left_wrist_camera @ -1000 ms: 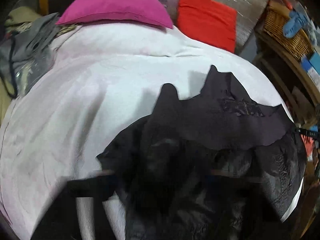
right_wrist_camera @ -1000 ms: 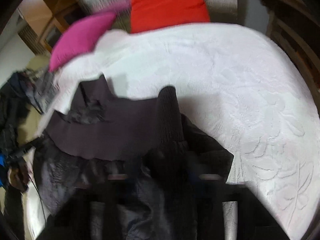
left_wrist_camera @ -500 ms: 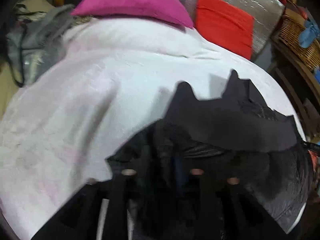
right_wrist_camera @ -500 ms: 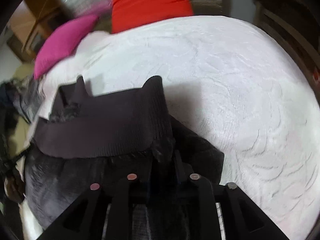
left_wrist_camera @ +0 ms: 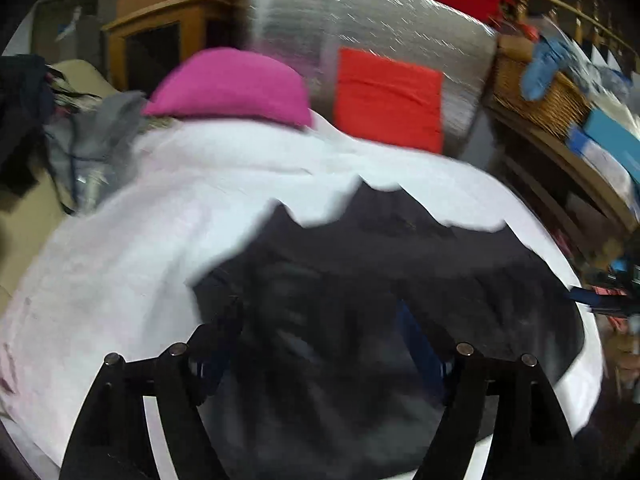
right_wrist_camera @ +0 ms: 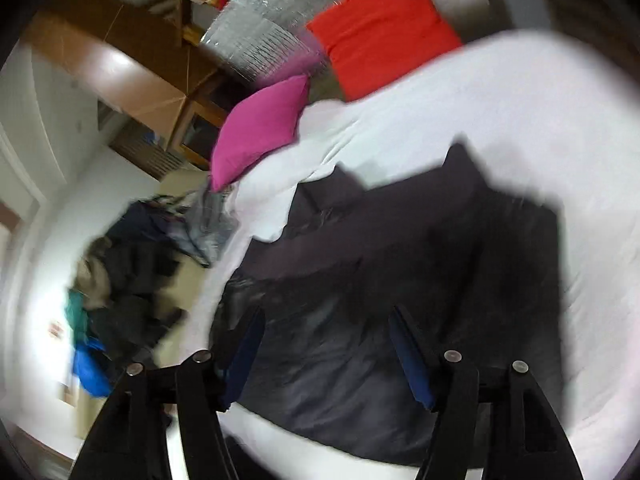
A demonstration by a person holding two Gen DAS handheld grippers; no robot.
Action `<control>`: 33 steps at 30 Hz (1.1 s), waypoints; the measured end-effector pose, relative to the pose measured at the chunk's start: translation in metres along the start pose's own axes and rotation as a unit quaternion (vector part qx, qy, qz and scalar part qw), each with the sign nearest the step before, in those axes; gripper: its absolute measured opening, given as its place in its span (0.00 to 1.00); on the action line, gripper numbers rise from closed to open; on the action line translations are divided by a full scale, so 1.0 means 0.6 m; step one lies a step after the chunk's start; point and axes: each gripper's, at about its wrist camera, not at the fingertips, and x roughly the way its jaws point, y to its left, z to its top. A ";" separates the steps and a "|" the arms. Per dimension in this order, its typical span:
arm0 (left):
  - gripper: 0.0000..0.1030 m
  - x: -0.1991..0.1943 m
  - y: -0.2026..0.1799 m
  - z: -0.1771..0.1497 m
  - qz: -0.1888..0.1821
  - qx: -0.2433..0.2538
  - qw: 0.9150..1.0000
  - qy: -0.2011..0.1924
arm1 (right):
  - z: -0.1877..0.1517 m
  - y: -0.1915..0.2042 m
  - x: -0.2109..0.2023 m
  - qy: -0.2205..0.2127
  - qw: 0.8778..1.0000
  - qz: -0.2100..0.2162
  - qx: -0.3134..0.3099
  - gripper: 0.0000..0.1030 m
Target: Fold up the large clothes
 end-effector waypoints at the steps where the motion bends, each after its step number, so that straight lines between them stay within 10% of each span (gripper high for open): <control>1: 0.77 0.014 -0.017 -0.015 0.000 0.013 1.000 0.012 | -0.007 -0.022 0.006 -0.005 1.000 -0.022 0.016 0.67; 6: 0.78 0.100 -0.008 -0.080 0.063 0.002 0.993 0.101 | -0.031 -0.125 -0.020 -0.044 0.991 -0.029 0.123 0.65; 11: 0.79 0.091 -0.001 -0.091 0.086 0.006 0.993 0.085 | -0.035 -0.150 -0.043 -0.061 0.988 -0.035 0.137 0.65; 15: 0.79 0.046 0.005 -0.077 0.099 -0.009 0.993 0.065 | -0.037 -0.088 -0.059 -0.069 0.991 -0.068 0.088 0.66; 23: 0.79 0.002 0.043 -0.079 0.141 -0.026 0.988 0.054 | -0.039 0.084 0.048 -0.005 0.999 0.037 0.001 0.68; 33: 0.82 0.048 0.083 -0.101 0.144 -0.052 0.985 0.083 | -0.042 0.019 0.174 0.034 0.998 -0.025 0.055 0.68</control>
